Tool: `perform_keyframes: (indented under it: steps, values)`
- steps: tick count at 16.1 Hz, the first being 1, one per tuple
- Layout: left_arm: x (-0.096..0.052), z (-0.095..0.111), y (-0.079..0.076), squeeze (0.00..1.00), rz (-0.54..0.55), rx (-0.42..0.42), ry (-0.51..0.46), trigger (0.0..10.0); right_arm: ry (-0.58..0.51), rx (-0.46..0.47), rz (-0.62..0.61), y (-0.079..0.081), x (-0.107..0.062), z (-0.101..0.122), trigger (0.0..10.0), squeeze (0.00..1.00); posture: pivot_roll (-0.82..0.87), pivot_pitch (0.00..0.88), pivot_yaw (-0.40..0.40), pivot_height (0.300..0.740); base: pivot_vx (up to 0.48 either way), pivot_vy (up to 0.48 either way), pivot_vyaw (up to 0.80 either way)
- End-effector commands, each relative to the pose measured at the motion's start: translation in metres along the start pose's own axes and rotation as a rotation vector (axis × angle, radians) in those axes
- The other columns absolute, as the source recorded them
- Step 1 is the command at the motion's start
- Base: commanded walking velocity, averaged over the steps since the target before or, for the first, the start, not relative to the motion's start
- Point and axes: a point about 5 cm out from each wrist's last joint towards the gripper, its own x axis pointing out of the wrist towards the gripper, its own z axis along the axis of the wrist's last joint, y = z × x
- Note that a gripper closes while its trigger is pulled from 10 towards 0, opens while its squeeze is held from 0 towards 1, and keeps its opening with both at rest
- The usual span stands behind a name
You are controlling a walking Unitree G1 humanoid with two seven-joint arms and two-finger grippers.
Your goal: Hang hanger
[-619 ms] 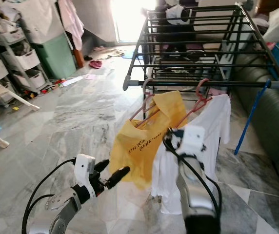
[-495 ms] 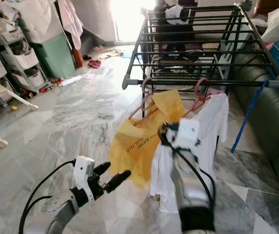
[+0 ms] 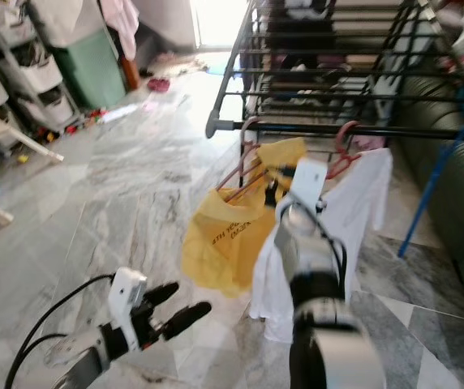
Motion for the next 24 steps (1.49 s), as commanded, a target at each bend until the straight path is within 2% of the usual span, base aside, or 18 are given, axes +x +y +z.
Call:
perform_keyframes:
  steps: [1,3,6,10,12,15,16,20,22,24]
  values:
    - [-0.004,0.002,-0.001,0.0,0.008,0.002,0.003,10.0,0.05,0.027,-0.011,0.003,0.002,-0.008,10.0,0.0,-0.01,0.123,0.07,0.74,0.0,0.0,0.0]
    - [-0.011,-0.003,-0.008,0.0,-0.011,-0.013,0.035,10.0,0.096,0.042,-0.077,-0.005,0.008,-0.01,10.0,0.0,0.02,0.129,0.068,0.74,0.0,0.0,0.0]
    - [-0.015,-0.004,-0.009,0.0,-0.001,-0.02,0.041,10.0,0.086,0.016,-0.15,-0.015,0.011,-0.006,10.0,0.0,0.04,0.124,0.069,0.74,0.0,0.0,0.0]
    - [-0.016,-0.001,-0.003,0.0,0.019,-0.022,0.042,10.0,0.022,-0.079,-0.115,-0.01,0.012,-0.002,10.0,0.0,0.04,0.11,0.073,0.74,0.0,0.0,0.0]
    - [-0.013,-0.001,-0.003,0.0,0.019,-0.019,0.042,10.0,-0.037,-0.153,-0.107,-0.007,0.011,0.001,10.0,0.0,0.03,0.103,0.075,0.74,0.0,0.0,0.0]
    - [-0.009,0.0,0.001,0.0,0.028,-0.019,0.036,10.0,-0.2,-0.287,-0.053,0.002,0.005,0.011,10.0,0.0,0.01,0.093,0.081,0.74,0.0,0.0,0.0]
    - [-0.007,-0.001,0.0,0.0,0.021,-0.025,0.037,10.0,-0.208,-0.298,-0.089,-0.004,0.005,0.01,10.0,0.0,0.0,0.093,0.083,0.74,0.0,0.0,0.0]
    - [-0.004,-0.003,-0.003,0.0,0.005,-0.027,0.043,10.0,-0.119,-0.245,-0.24,-0.032,0.008,-0.002,10.0,0.0,0.0,0.097,0.086,0.74,0.0,0.0,0.0]
    - [-0.006,-0.005,-0.003,0.0,0.006,-0.029,0.048,10.0,-0.018,-0.166,-0.26,-0.041,0.008,-0.015,10.0,0.0,0.01,0.099,0.087,0.74,0.0,0.0,0.0]
    - [-0.007,-0.006,-0.004,0.0,0.006,-0.031,0.053,10.0,0.035,-0.142,-0.264,-0.045,0.008,-0.023,10.0,0.0,0.01,0.101,0.088,0.74,0.0,0.0,0.0]
